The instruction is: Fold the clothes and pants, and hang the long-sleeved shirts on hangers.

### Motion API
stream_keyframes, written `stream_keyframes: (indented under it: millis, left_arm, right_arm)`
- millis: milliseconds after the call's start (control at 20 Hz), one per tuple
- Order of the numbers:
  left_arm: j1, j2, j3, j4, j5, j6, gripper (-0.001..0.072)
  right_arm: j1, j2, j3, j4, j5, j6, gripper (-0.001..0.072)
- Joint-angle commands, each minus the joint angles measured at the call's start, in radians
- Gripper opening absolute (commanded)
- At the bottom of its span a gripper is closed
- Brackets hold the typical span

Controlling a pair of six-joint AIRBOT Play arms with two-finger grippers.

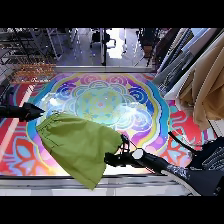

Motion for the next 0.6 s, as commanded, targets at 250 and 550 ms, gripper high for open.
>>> stream_keyframes:
  millis: [250, 550]
  left_arm:
    - [-0.292, -0.038, -0.013, 0.224, -0.044, 0.006, 0.0006]
    - [-0.529, -0.146, -0.067, 0.269, 0.089, -0.095, 0.0006]
  right_arm:
    - [-0.475, 0.263, 0.024, -0.955, 0.193, 0.419, 0.0009]
    - [-0.617, 0.396, 0.229, -0.99, 0.526, 0.26, 0.0008]
